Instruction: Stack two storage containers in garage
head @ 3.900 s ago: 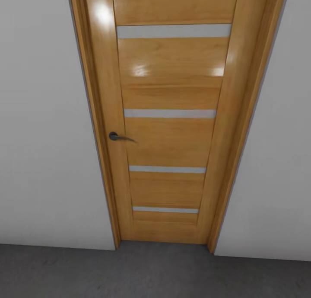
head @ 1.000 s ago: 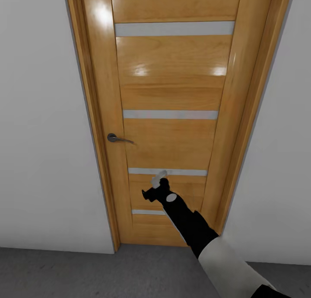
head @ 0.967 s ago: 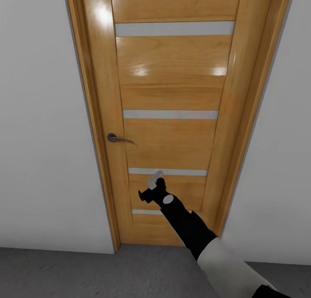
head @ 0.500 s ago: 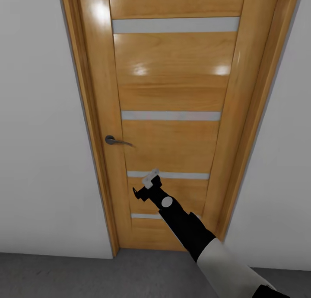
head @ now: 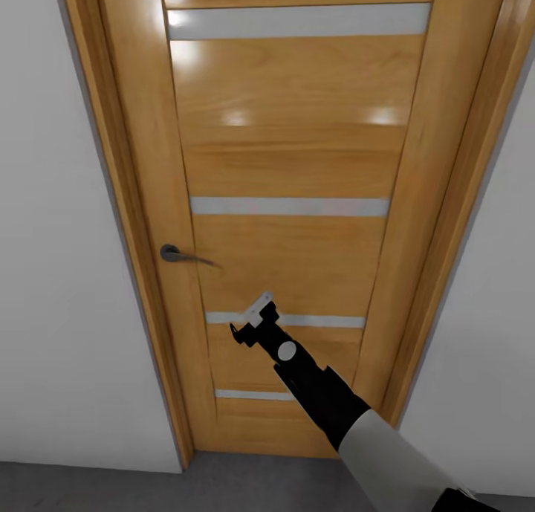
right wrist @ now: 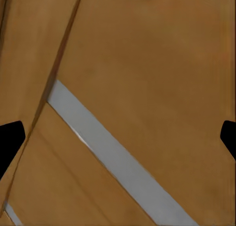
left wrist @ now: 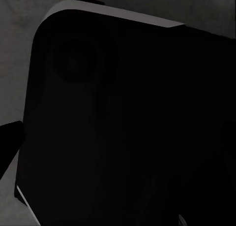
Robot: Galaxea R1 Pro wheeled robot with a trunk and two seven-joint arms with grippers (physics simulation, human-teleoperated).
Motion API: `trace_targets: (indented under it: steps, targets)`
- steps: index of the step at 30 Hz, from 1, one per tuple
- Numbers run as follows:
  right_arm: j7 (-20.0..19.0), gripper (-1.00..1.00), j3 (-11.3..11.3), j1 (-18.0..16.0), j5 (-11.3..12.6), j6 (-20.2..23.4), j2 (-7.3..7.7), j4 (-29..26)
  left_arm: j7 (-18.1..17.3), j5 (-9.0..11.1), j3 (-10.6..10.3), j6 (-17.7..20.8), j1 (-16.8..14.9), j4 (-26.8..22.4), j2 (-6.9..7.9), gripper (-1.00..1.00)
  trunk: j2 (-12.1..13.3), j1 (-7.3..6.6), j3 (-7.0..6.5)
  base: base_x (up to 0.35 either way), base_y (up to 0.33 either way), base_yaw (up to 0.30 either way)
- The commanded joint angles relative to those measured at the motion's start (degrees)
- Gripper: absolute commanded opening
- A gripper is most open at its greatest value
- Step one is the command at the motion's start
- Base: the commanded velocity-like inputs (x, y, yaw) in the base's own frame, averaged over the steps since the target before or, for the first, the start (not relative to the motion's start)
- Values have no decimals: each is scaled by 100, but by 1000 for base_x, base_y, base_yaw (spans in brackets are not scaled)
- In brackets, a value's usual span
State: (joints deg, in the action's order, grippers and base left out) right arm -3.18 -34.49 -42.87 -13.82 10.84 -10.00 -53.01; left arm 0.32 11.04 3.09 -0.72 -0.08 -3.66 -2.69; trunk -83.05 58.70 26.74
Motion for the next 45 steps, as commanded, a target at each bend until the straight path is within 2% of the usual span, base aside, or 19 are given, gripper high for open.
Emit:
trace_targets:
  steps: [1,10,13,16,17,22,23,25,26,27,29,32,35,45]
  targets:
    - [-25,100,3,-2,-102,11,0,5,3,20,29,-7,-1,-3,-1,100,-3,3,6,275,-164,0]
    - [-22,100,-5,-2,-191,-30,0,84,3,21,31,-7,-1,-3,-2,100,-3,3,6,266,-174,0]
    - [-15,100,-5,-4,-333,-72,0,197,3,21,28,-7,-1,-3,-1,100,-3,3,6,235,-162,0]
    - [23,100,1,-124,-627,-273,0,522,-4,21,27,-7,-1,-3,4,100,-3,3,6,70,-48,0]
    - [44,100,3,-274,-706,-347,0,749,-21,21,30,-7,-1,-3,5,100,-3,3,6,14,-9,0]
    - [60,100,4,-498,-719,-341,0,951,-38,21,30,-7,-1,-3,5,100,-3,3,6,4,-3,0]
    - [63,100,6,-614,-708,-338,0,1080,-39,21,31,-7,-1,-3,5,100,-3,3,6,1,-1,0]
    - [69,100,12,-1042,-652,-371,0,1678,-40,21,31,-7,-1,-3,5,100,-3,3,6,0,0,0]
    - [71,100,14,-1132,-629,-382,0,1819,-40,21,32,-7,-1,-3,5,100,-3,3,6,0,0,0]
    - [73,100,16,-1362,-496,-453,0,2190,-40,21,31,-7,-1,-3,5,100,-3,3,6,0,0,0]
    - [72,100,14,-1534,-191,-625,0,2451,-41,21,33,-7,-1,-3,5,100,-3,3,6,0,0,0]
    - [72,100,13,-1623,49,-761,0,2587,-41,21,33,-7,-1,-3,7,100,-3,3,6,2,0,0]
    - [72,100,13,-1644,111,-827,0,2621,-41,21,34,-7,-1,-3,12,100,-3,3,6,69,0,0]
    - [72,100,15,-1654,100,-956,0,2629,-41,22,35,-7,-1,-3,14,100,-3,3,6,276,149,0]
